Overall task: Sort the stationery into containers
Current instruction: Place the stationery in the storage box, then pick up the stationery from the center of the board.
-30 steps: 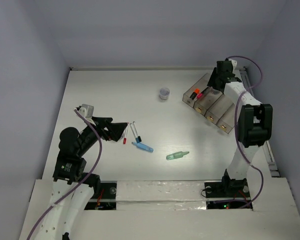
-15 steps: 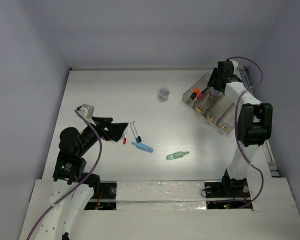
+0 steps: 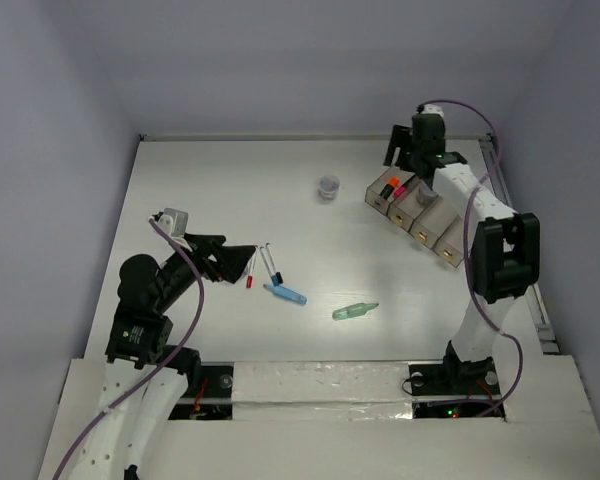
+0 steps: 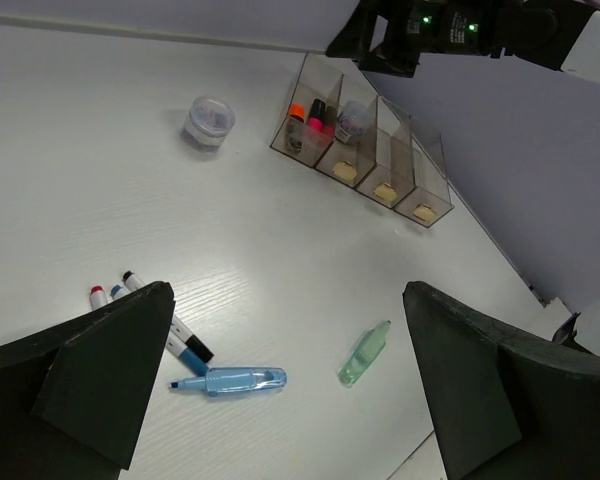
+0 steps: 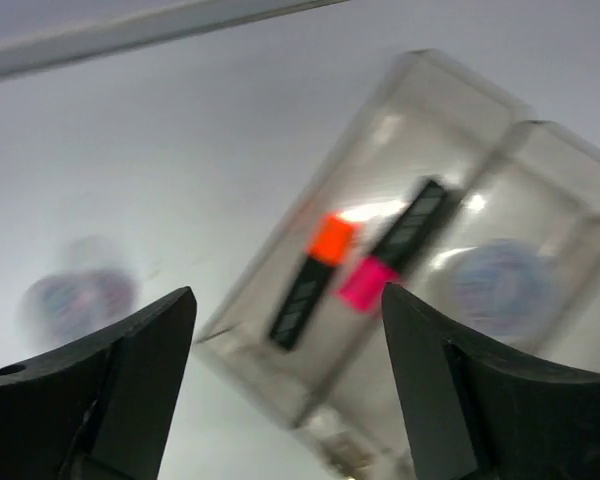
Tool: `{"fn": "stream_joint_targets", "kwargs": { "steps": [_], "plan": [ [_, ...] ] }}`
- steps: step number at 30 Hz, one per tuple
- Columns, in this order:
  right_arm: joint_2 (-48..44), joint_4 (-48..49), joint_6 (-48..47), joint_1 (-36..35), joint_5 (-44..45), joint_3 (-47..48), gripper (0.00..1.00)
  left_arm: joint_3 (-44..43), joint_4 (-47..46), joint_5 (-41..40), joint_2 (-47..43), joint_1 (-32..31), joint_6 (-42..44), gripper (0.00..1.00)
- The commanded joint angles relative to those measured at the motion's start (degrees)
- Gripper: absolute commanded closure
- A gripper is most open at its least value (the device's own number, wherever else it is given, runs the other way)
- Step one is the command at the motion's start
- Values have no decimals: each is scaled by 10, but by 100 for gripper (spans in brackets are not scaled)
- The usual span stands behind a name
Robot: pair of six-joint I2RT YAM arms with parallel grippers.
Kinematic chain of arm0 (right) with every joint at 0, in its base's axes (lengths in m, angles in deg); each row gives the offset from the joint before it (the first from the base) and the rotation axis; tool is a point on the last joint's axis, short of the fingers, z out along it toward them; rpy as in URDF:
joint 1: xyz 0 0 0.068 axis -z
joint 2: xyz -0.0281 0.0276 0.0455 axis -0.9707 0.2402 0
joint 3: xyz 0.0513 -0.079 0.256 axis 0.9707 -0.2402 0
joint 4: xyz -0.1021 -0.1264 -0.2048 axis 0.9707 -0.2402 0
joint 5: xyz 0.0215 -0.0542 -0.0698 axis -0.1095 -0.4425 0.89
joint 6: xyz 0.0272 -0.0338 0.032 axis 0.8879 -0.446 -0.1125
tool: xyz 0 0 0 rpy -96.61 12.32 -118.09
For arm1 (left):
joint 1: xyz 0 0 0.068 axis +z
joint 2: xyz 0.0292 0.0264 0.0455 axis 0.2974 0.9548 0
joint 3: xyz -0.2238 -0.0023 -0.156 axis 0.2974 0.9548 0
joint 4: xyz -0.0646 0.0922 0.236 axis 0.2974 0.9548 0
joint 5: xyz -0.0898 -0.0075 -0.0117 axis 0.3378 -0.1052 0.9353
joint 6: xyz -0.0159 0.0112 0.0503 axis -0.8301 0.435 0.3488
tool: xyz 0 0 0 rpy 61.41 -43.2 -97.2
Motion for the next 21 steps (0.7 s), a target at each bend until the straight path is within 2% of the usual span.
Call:
{"fn": "stream_joint_targets", "kwargs": {
  "steps": [1, 6, 8, 9, 14, 21],
  "plan": [
    [26, 14, -50, -88, -34, 55, 18, -2, -19, 4, -4, -3, 4, 1],
    [95, -41, -76, -152, -32, 141, 3, -1, -19, 4, -4, -3, 4, 1],
    [135, -62, -86, -163, -26, 190, 1, -1, -19, 4, -4, -3, 4, 1],
    [175, -98, -89, -170, -21, 232, 0, -2, -20, 4, -5, -3, 4, 1],
    [237, -152, -83, -175, 3, 297, 0, -2, -20, 6, -5, -3, 4, 1],
    [265, -152, -86, -187, -16, 296, 1, 0, -21, 8, -3, -3, 4, 1]
  ]
}}
